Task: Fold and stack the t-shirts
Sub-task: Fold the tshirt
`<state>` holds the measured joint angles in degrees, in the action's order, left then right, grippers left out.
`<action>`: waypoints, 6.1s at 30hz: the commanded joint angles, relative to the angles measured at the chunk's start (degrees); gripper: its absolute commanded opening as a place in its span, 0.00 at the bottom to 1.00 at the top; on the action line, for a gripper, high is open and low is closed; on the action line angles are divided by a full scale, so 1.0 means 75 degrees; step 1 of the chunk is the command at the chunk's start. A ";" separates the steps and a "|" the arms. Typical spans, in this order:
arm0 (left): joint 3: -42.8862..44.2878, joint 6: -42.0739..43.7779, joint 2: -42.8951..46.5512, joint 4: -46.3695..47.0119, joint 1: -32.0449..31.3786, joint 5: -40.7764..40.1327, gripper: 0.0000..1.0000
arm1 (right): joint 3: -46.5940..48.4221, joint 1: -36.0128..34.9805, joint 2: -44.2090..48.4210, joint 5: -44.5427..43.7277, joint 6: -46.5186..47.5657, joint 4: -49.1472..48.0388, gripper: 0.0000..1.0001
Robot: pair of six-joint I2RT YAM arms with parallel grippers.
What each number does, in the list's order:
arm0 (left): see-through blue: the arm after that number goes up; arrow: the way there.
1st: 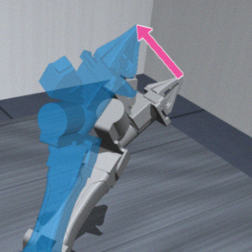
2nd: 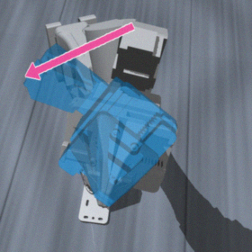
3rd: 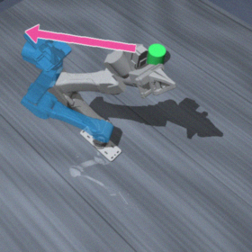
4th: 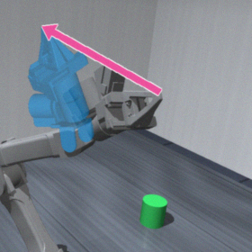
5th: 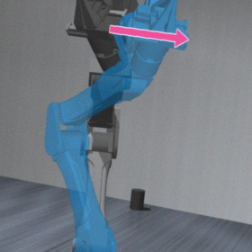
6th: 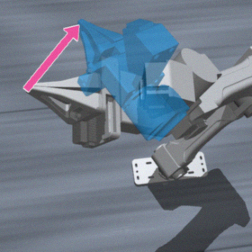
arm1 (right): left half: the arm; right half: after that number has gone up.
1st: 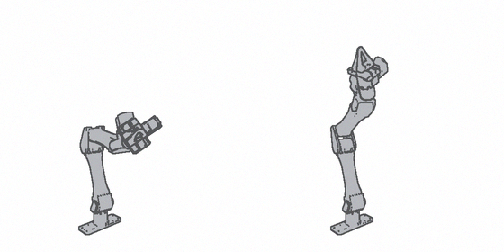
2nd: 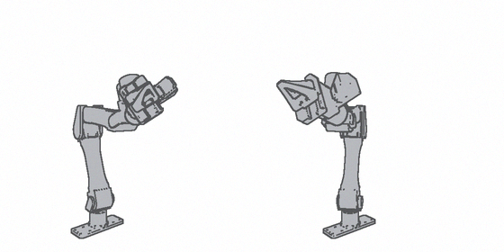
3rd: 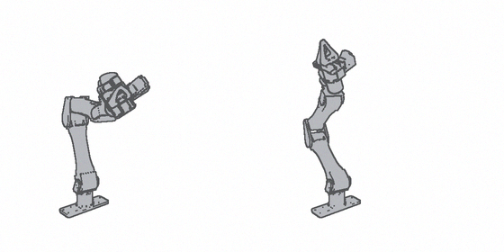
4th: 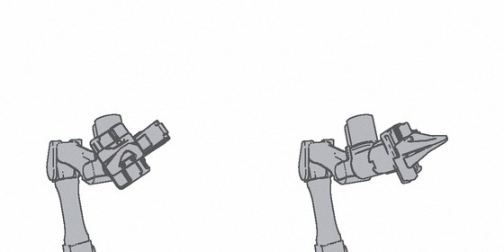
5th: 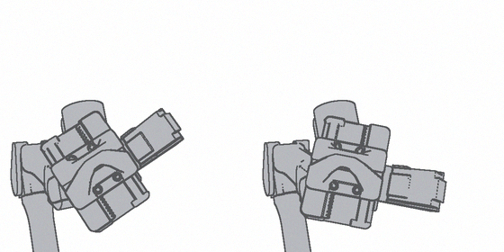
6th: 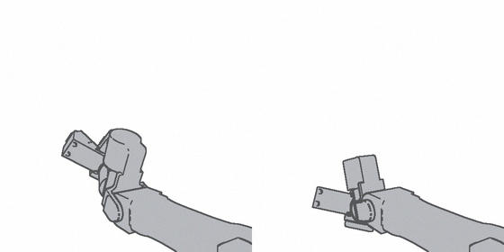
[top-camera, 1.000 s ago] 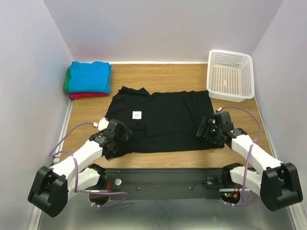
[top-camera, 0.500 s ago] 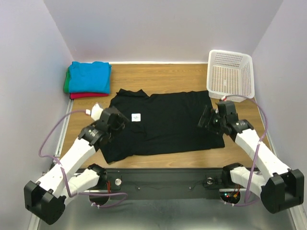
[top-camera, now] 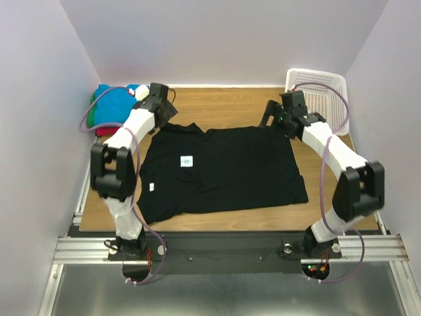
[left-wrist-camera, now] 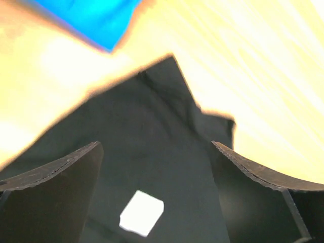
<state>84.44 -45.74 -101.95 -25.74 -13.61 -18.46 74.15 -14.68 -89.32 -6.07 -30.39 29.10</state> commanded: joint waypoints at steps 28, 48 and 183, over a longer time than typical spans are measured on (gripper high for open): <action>0.3155 0.0789 -0.4054 -0.0518 0.0314 0.0046 0.47 | 0.2980 -0.0246 -0.3712 -0.1521 0.0783 -0.0740 1.00; 0.1632 0.1351 -0.2743 0.0455 0.0326 -0.0187 0.00 | 0.3754 -0.0281 -0.5176 -0.3797 -0.0354 -0.0728 0.88; -0.6690 -0.2060 0.9681 -0.1423 -0.1186 0.1782 0.99 | -0.4005 -0.1922 0.2593 -0.4957 -0.2733 0.0057 0.68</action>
<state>29.52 -63.86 -26.04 -39.51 -22.15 -1.52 40.29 -28.60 -70.17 -40.14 -51.96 29.34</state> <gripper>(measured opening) 0.986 0.690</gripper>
